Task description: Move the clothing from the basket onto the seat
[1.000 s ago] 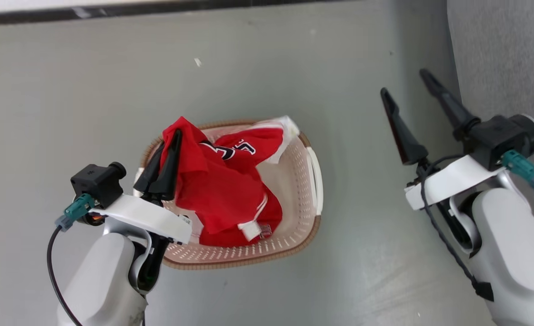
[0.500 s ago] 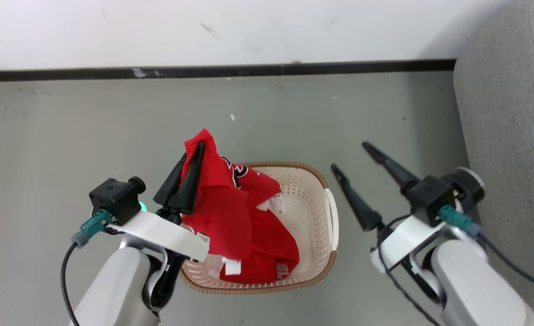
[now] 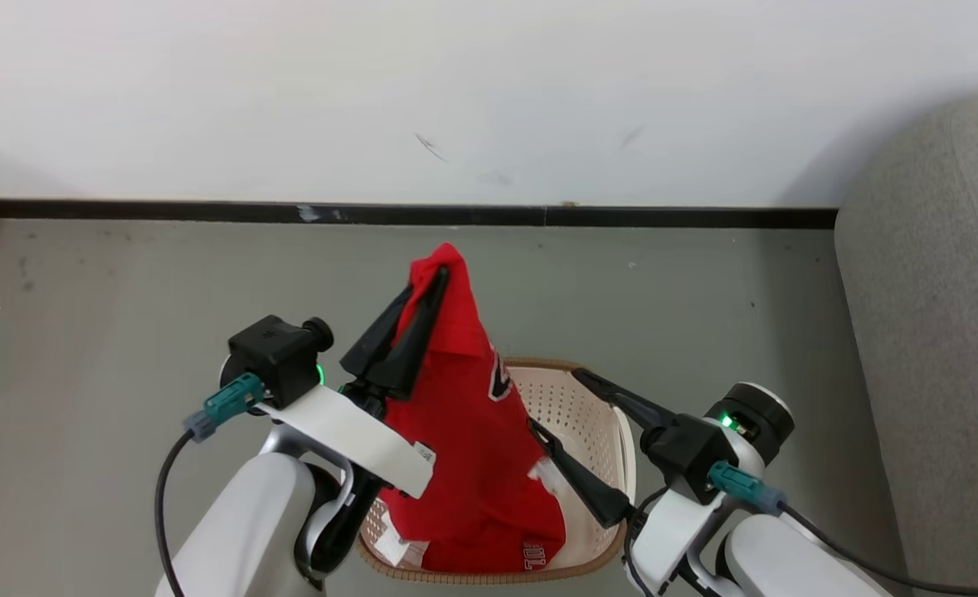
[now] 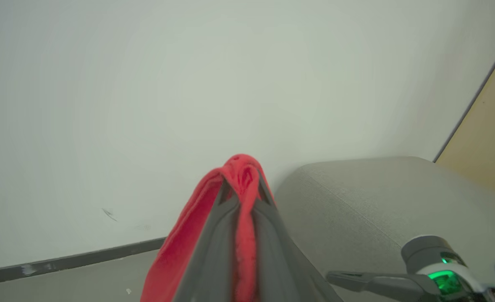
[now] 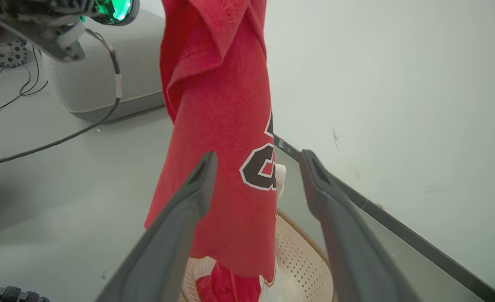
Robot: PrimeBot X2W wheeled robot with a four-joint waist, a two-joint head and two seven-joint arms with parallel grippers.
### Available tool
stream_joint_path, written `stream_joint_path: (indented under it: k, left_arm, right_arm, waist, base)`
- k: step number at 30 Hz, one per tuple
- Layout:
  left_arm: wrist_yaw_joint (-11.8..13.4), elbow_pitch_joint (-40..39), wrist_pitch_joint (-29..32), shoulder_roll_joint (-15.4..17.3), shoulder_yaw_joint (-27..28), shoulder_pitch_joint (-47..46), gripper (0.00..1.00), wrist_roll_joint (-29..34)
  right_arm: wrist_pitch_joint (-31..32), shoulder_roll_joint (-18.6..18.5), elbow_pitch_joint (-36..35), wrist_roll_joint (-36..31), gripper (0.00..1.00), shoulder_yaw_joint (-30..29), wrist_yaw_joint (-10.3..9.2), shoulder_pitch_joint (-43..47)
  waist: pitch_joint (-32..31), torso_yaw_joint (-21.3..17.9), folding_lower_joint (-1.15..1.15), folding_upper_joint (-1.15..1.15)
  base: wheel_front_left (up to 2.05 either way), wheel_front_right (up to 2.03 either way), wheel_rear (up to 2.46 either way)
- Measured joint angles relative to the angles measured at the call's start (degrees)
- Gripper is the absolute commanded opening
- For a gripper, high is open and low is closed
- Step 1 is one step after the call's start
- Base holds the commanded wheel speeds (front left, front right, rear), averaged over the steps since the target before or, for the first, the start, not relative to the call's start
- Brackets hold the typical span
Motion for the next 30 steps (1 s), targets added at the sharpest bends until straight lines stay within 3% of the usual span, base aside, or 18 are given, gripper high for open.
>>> stream_joint_path:
  k: [10, 30]
  left_arm:
    - [-0.01, -6.28, 5.47, -0.12, -4.88, 0.00, 0.00, -1.22]
    - [0.29, -14.24, 13.92, 1.64, -6.26, 1.80, 0.00, -3.37]
  right_arm:
    - [0.00, -0.23, 0.36, 0.56, 1.00, 3.78, 0.00, -0.12]
    - [0.00, -3.70, -2.37, 1.03, 1.00, 3.97, 0.00, -1.58]
  waist:
    - [-4.51, 1.31, 0.00, 0.00]
    - [-9.34, 1.39, 0.00, 0.00]
  base:
    - [0.00, 0.00, 0.00]
    - [0.00, 0.00, 0.00]
